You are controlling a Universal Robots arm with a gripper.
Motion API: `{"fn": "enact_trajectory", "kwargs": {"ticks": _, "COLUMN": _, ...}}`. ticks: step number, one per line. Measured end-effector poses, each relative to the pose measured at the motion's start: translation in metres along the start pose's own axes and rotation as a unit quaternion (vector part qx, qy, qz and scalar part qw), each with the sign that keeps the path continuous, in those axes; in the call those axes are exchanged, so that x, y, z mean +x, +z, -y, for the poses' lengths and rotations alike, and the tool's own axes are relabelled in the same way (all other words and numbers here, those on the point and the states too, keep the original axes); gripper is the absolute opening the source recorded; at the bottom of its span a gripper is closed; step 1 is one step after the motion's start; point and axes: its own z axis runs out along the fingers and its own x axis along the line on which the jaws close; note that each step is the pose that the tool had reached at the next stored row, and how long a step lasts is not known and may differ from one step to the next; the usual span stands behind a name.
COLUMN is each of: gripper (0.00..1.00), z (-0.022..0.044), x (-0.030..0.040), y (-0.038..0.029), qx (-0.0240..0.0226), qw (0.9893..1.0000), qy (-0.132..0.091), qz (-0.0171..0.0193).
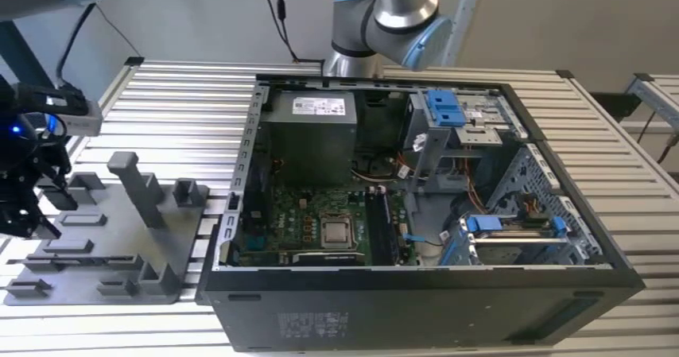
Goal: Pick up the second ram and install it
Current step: 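Pick up the second ram and move it above second insertion slot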
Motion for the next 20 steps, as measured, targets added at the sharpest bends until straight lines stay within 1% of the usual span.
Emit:
{"fn": "enact_trajectory", "kwargs": {"ticks": 4, "gripper": 0.48, "z": 0.0002, "x": 0.0002, "y": 0.0066, "qx": -0.0016, "qw": 1.0, "qy": 0.0, "qz": -0.0001}}
{"fn": "enact_trajectory", "kwargs": {"ticks": 13, "gripper": 0.48, "z": 0.0005, "x": 0.0011, "y": 0.023, "qx": -0.0016, "qw": 1.0, "qy": 0.0, "qz": 0.0}}
{"fn": "enact_trajectory", "kwargs": {"ticks": 20, "gripper": 0.48, "z": 0.0007, "x": 0.0035, "y": 0.0343, "qx": -0.0016, "qw": 1.0, "qy": 0.0, "qz": 0.0}}
